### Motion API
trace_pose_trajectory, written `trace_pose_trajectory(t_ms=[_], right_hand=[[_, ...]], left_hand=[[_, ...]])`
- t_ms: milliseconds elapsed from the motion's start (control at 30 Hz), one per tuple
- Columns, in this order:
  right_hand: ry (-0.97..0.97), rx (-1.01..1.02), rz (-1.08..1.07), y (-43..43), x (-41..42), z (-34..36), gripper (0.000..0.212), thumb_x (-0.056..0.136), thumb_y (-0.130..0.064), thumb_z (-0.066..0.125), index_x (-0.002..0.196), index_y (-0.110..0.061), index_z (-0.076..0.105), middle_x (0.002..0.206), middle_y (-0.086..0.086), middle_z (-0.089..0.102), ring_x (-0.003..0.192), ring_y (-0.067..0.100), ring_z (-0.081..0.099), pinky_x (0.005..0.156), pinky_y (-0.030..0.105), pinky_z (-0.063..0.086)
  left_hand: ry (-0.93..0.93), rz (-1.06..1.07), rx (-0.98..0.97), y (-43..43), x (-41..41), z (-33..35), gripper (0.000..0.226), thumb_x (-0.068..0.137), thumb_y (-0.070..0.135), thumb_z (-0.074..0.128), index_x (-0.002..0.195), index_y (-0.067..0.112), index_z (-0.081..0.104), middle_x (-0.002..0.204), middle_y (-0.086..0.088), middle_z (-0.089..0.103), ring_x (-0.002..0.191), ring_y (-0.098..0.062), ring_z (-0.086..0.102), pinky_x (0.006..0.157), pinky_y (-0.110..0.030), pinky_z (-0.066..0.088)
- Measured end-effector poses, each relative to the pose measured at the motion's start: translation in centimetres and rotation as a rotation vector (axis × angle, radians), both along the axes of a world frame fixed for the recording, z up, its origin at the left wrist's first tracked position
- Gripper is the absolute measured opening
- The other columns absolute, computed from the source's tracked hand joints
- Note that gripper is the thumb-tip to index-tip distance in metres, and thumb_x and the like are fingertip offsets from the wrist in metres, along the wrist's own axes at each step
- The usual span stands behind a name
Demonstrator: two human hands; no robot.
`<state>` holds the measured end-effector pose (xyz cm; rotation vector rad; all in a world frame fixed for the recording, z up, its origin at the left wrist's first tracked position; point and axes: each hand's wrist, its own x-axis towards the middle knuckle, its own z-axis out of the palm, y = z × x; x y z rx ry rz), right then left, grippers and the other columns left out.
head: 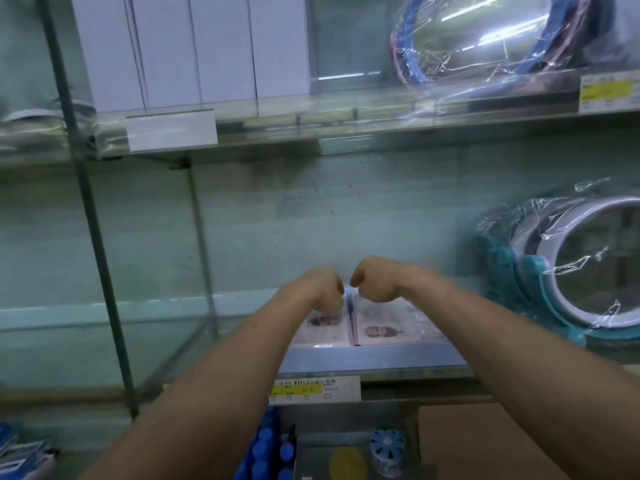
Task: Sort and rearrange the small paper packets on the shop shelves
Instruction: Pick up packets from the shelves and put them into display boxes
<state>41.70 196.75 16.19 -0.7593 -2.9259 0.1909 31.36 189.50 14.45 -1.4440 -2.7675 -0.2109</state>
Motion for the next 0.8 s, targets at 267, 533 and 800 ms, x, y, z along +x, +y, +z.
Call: trace_pose_trajectory(t_ms=[267,533,800], right_hand=[[-0.136,0.008,-0.110,1.7,-0.8,-1.5,0.042,0.091,-0.031,0.054,0.125,-0.008,0.060,0.132,0.008,0.056,0.116,0.026,0.056,0.097,0.032,0.045],[-0.157,0.002,-0.112,1.7,-0.4,-1.0,0.046,0.091,-0.033,0.054,0.133,-0.014,0.055,0.139,0.005,0.052,0.123,0.024,0.051,0.103,0.033,0.041],[-0.159,-0.018,-0.100,1.6,-0.1,-0.8,0.047,0.092,-0.033,0.054,0.136,-0.017,0.052,0.142,0.003,0.049,0.127,0.022,0.047,0.102,0.030,0.037]], left_hand=[[0.011,-0.047,-0.088,3.4,-1.6,-1.5,0.033,0.084,0.030,0.058,0.112,0.014,0.069,0.117,-0.008,0.066,0.101,-0.028,0.063,0.088,-0.036,0.053],[0.076,-0.041,-0.242,4.9,-2.0,-1.1,0.035,0.082,0.036,0.062,0.110,0.014,0.066,0.121,-0.009,0.062,0.106,-0.031,0.059,0.093,-0.042,0.050],[0.051,-0.052,-0.293,5.4,-2.5,-1.1,0.034,0.078,0.039,0.063,0.102,0.017,0.067,0.114,-0.007,0.065,0.100,-0.029,0.061,0.091,-0.043,0.052]])
